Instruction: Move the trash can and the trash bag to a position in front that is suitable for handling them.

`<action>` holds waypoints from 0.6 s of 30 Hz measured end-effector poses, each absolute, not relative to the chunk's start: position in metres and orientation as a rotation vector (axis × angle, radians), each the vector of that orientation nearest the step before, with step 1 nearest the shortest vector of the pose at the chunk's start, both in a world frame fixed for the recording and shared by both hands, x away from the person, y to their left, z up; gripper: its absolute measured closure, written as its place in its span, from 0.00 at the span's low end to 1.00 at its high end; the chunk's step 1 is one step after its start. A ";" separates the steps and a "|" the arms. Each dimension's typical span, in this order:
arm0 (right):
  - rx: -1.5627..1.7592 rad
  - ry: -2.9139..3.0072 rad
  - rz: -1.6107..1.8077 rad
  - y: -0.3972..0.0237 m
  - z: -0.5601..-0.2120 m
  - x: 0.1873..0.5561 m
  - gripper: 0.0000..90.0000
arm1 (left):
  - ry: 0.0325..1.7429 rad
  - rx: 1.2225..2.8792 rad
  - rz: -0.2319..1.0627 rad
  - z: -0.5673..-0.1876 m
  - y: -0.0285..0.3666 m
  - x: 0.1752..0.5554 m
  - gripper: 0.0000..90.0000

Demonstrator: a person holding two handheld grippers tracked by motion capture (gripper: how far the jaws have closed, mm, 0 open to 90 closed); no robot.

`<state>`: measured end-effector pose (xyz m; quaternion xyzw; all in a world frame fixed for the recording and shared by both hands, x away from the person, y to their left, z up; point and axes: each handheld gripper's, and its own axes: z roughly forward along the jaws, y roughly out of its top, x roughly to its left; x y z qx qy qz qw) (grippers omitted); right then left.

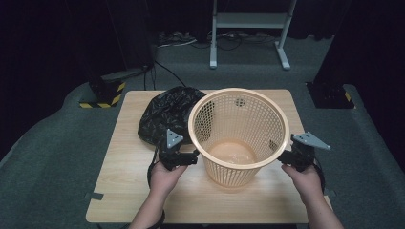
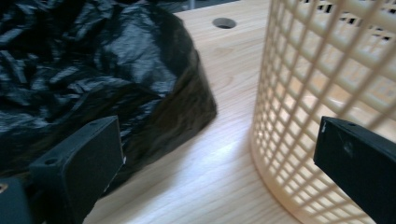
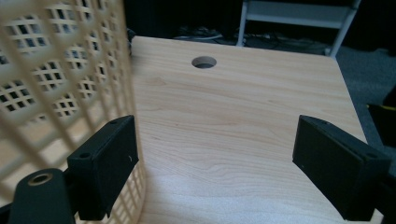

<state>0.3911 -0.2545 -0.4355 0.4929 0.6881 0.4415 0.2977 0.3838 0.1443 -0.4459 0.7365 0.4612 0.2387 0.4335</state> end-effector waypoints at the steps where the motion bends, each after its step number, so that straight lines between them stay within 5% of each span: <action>1: 1.300 1.829 1.173 -0.254 -0.435 0.390 0.16 | 1.141 1.840 0.592 -0.447 0.143 0.383 0.02; 13: 1.327 1.787 1.159 -0.286 -0.438 0.357 0.21 | 1.042 1.869 0.570 -0.450 0.110 0.355 0.04; 18: 1.324 1.791 1.158 -0.291 -0.439 0.350 0.15 | 1.075 1.883 0.559 -0.455 0.116 0.356 0.01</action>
